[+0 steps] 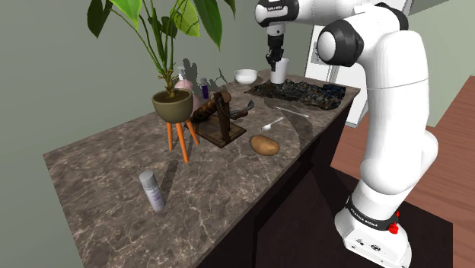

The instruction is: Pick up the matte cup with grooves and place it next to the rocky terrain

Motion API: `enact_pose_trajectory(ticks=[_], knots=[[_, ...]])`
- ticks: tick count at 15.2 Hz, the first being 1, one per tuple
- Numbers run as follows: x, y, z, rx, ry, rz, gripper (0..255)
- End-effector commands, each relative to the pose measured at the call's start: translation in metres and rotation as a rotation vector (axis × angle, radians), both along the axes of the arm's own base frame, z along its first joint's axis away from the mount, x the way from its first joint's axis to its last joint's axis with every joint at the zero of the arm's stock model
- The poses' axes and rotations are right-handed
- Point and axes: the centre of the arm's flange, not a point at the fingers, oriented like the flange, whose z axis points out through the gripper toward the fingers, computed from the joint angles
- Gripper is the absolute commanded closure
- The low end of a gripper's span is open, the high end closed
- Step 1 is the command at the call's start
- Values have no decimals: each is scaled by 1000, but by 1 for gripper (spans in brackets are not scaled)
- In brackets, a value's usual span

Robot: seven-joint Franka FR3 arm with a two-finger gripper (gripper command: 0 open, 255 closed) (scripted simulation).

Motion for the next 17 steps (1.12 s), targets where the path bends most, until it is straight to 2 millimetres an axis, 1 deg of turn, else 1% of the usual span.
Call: enact_pose_trajectory(ticks=[1, 17], knots=[[1, -2, -10, 0, -1, 0, 255], [1, -2, -94, 0, -1, 0, 255]])
